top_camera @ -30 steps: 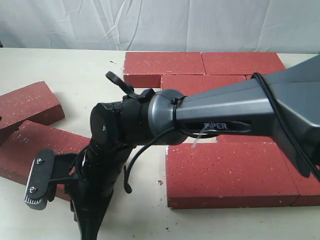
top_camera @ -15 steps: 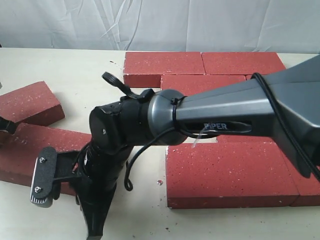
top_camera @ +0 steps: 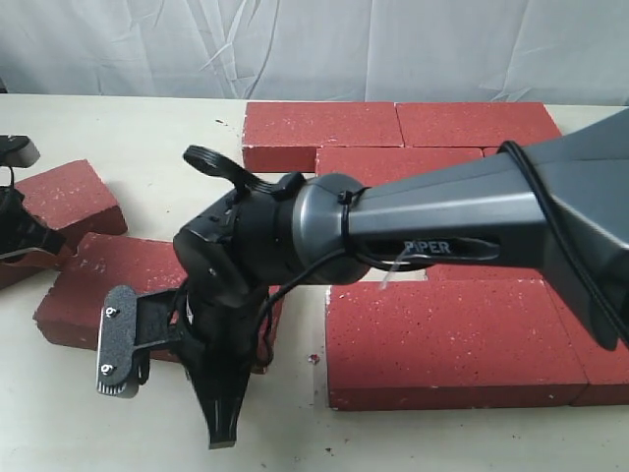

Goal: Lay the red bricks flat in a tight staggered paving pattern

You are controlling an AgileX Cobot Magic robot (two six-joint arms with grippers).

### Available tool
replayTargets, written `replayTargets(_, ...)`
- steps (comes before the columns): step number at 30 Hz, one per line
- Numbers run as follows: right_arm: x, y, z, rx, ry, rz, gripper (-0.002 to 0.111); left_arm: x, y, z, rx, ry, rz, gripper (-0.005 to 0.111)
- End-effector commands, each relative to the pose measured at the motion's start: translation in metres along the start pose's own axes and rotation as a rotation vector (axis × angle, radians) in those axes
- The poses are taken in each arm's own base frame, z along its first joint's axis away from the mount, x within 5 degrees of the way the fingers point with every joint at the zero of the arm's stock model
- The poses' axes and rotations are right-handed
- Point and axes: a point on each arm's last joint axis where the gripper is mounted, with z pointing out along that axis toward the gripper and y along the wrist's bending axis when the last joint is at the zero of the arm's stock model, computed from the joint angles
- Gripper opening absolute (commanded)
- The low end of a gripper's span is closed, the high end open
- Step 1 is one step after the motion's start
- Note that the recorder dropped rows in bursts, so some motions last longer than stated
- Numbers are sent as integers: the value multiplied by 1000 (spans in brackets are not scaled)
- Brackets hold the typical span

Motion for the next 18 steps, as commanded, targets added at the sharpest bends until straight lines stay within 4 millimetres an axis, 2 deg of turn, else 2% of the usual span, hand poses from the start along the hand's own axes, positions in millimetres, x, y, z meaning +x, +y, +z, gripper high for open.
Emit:
replayTargets(1, 4, -8, -7, 71, 48, 1, -1, -4, -5, 3, 6, -11, 15, 0)
replayTargets(12, 22, -26, -10, 120, 106, 57, -1, -5, -4, 3, 1, -14, 21, 0)
replayTargets(14, 23, -25, -14, 110, 119, 60, -1, -6, -4, 2, -5, -17, 25, 0)
replayTargets(18, 28, -20, -39, 78, 169, 72, -1, -5, -3, -11, 2, 38, -3, 0)
